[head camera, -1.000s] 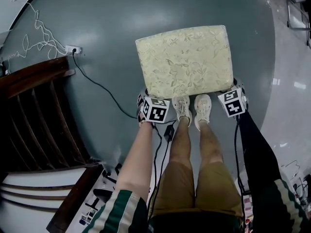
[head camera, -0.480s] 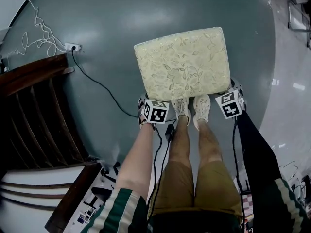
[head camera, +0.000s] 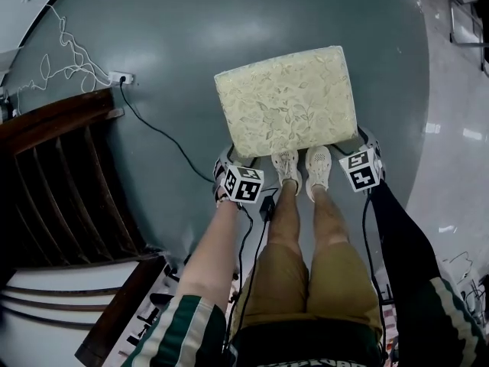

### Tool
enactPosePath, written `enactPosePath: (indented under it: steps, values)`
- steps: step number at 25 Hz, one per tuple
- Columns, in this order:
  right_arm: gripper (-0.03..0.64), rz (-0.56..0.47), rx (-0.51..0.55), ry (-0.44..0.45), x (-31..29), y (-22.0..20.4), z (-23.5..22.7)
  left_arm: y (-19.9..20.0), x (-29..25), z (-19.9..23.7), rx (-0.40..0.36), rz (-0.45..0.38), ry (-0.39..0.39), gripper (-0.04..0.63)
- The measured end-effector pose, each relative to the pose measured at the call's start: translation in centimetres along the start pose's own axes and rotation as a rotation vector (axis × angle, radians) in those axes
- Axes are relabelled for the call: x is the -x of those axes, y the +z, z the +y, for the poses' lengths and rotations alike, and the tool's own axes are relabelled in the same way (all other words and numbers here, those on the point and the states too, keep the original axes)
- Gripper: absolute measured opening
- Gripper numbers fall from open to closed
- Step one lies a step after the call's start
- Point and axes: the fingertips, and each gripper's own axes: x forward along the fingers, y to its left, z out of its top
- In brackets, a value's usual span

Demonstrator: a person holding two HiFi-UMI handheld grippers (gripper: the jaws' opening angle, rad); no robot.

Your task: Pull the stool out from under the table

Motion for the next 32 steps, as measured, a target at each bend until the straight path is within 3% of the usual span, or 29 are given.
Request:
enactPosePath:
  steps: [5, 10, 14, 19, 22, 26, 32]
  values:
    - [0.419, -0.017, -0.033, 0.015, 8.3, -0.5, -0.5, 1.7, 8.3, -0.1, -0.029, -0.029, 0.034, 0.351]
    - [0.419, -0.097, -0.06, 0.011, 18.4, 4.2, -0.7, 6.3, 18.5, -0.8, -0.016, -0.129, 0.02, 0.351]
    - [0.419, -0.191, -0.045, -0.005, 27.7, 6.4, 4.8, 5.8, 28.8, -2.8, 0.01, -0.257, 0.019, 0.354]
    - [0.417, -0.366, 0.015, -0.029, 37.6, 14.5, 6.8, 11.6, 41.2, -1.3, 0.092, -0.471, 0.061, 0.353]
    - [0.417, -0.427, 0.038, -0.021, 42.6, 17.0, 9.7, 12.6, 48.0, -0.4, 0.112, -0.566, 0.069, 0.351]
    - [0.414, -0.482, 0.057, -0.023, 48.2, 18.3, 12.5, 13.2, 55.7, 0.2, 0.115, -0.66, 0.095, 0.347]
    - [0.411, -0.585, 0.083, -0.05, 55.4, 20.9, 12.9, 14.7, 63.9, -1.2, 0.1, -0.769, 0.107, 0.338]
